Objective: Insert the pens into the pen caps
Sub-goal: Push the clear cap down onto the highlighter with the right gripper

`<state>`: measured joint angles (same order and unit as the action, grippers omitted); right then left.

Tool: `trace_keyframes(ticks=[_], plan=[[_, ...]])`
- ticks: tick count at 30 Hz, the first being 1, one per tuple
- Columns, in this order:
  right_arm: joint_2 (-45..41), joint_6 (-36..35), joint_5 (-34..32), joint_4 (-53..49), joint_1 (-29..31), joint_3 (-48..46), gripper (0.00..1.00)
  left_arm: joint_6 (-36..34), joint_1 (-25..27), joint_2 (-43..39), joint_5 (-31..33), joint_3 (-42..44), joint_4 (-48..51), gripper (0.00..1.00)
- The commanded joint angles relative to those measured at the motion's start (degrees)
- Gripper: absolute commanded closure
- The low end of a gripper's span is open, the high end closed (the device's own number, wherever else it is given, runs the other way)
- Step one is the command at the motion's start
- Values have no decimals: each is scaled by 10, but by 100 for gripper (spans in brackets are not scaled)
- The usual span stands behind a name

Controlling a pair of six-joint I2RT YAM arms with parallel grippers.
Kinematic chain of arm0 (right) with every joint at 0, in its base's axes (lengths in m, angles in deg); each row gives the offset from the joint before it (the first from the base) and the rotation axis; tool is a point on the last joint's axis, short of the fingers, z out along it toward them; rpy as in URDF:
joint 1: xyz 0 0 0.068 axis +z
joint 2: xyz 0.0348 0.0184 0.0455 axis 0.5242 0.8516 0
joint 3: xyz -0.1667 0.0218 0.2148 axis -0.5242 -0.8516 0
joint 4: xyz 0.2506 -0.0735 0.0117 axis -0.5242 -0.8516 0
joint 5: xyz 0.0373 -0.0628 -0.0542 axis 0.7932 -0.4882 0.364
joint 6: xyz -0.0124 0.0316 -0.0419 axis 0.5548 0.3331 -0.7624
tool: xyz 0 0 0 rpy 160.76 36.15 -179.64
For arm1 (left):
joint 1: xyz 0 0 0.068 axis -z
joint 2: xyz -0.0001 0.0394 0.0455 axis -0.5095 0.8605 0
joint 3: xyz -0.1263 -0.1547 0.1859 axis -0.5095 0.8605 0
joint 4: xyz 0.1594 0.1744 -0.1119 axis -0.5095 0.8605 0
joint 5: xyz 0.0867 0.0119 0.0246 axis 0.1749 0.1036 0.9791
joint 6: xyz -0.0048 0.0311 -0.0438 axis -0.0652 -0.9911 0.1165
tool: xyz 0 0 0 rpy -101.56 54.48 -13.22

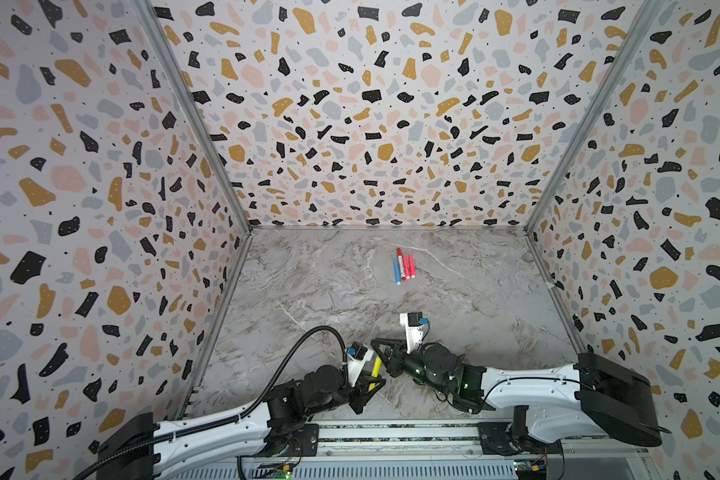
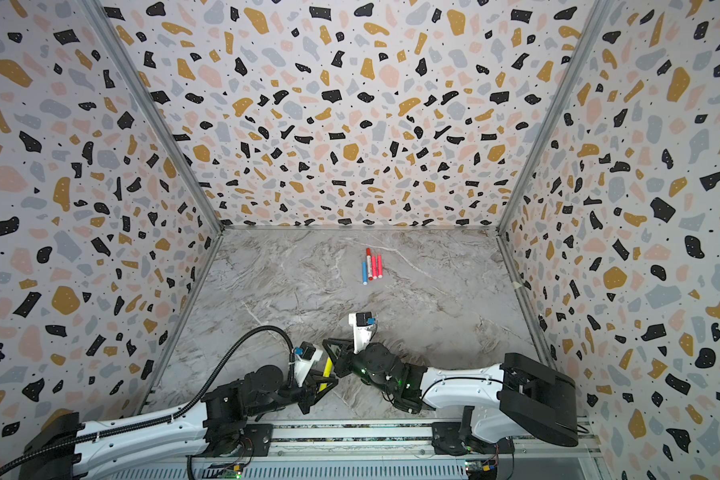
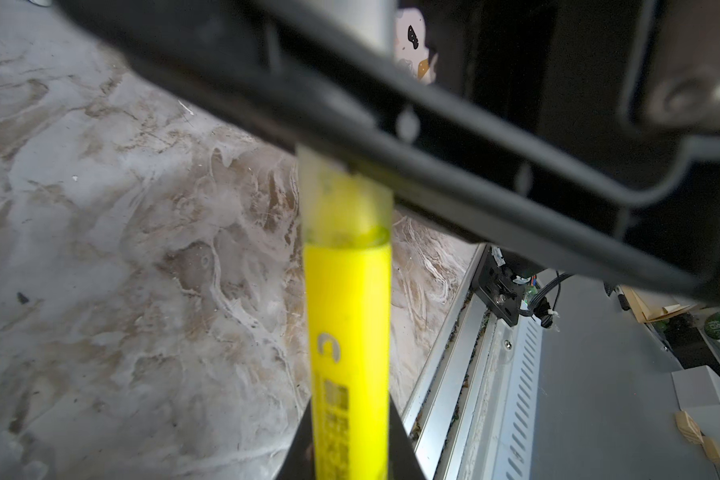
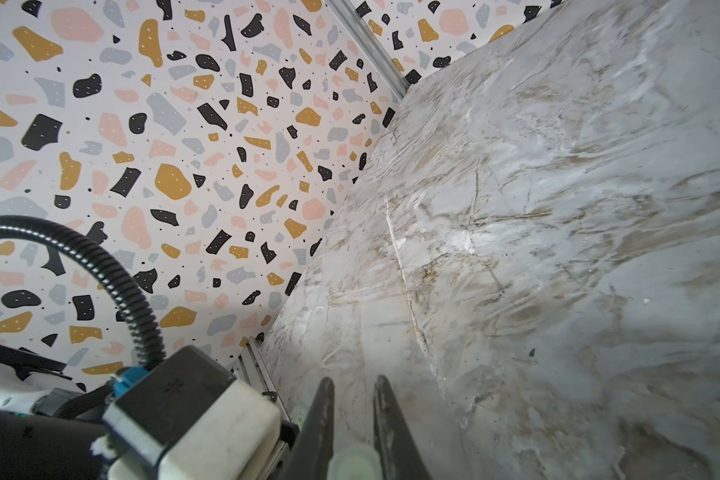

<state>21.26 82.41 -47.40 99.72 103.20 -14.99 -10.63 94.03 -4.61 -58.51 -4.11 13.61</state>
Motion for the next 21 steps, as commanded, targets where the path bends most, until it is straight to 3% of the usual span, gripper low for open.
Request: trace_keyframes(ticks=[1, 4, 8, 9, 14, 21], plan=[[-21, -45, 100, -210, 26, -7, 100, 22, -38, -14, 109, -32, -238, 100], [-78, -87, 117, -229, -15, 14, 100, 41, -38, -6, 97, -7, -264, 100], [-165, -162, 138, -240, -61, 39, 56, 33, -38, 14, 43, -2, -272, 100], [-188, -169, 131, -242, -70, 39, 51, 25, -38, 23, 20, -5, -273, 100], [-238, -171, 218, -221, -137, 21, 46, 9, -37, 59, -37, -16, -281, 100], [-220, -181, 275, -211, -146, 31, 46, 2, -36, 73, -44, -21, -289, 100]])
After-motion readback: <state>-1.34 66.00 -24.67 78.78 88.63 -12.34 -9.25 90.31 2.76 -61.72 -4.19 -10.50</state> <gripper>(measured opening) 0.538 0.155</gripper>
